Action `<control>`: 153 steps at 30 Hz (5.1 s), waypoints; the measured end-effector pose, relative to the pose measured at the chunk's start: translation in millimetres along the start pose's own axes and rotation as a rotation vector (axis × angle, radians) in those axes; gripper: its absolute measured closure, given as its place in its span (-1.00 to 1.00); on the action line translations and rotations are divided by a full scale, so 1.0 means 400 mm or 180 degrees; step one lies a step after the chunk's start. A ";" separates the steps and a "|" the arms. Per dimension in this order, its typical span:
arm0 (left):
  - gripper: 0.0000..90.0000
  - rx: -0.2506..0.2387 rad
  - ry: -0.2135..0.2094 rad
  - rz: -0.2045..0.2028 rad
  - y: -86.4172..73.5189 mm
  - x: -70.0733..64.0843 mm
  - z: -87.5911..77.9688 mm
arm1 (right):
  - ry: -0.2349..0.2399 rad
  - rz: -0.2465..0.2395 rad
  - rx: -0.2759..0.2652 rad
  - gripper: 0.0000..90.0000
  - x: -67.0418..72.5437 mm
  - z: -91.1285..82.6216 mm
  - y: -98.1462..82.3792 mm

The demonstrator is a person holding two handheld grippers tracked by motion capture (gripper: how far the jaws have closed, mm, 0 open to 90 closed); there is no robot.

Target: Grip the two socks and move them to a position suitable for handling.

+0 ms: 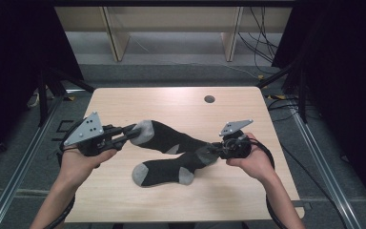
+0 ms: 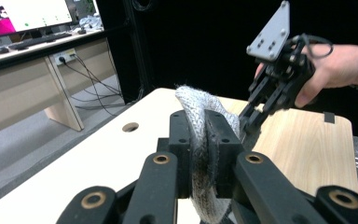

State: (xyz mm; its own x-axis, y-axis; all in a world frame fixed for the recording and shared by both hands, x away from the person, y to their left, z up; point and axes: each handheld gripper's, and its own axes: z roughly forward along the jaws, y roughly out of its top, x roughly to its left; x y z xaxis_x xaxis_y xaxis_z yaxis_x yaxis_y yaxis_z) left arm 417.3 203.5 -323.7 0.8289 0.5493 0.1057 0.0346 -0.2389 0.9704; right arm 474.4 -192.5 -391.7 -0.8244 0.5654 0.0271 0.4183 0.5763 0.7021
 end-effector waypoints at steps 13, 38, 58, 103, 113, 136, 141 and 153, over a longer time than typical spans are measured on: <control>0.82 0.0149 0.0050 -0.0109 -0.089 -0.024 -0.024 | 0.0012 0.0090 0.0109 0.72 0.027 -0.044 -0.008; 0.82 0.0426 0.0000 -0.0403 -0.227 -0.068 -0.024 | 0.0180 -0.0023 0.0633 0.72 0.034 -0.034 -0.015; 0.82 0.0828 0.0140 -0.0640 -0.341 -0.025 0.027 | -0.0225 -0.0046 0.0927 0.65 -0.011 0.073 0.047; 0.81 0.1058 0.0274 -0.0675 -0.389 -0.026 0.030 | -0.0418 0.1188 0.0827 0.70 -0.059 0.193 -0.034; 0.82 0.0885 0.0236 -0.0699 -0.356 -0.034 0.009 | -0.0353 0.1349 0.0702 0.85 -0.047 0.149 0.001; 0.81 0.0930 0.0120 -0.0893 -0.364 -0.045 0.030 | -0.0503 0.1344 0.0746 0.80 -0.090 0.171 0.028; 0.81 0.1055 0.0146 -0.0918 -0.385 -0.041 0.036 | -0.0545 0.1309 0.0846 0.76 -0.097 0.202 0.010; 0.79 0.1303 0.0260 -0.0922 -0.416 -0.027 0.046 | -0.0639 0.1306 0.0943 0.75 -0.094 0.220 -0.005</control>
State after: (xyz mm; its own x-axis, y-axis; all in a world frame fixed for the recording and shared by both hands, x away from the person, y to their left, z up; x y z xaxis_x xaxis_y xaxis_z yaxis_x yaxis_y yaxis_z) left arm 412.7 222.8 -490.3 0.7072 0.6963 -0.1228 0.4862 -0.3528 0.7995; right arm 537.9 -163.0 -456.8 -0.4940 0.8637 0.0999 0.8038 0.4098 0.4312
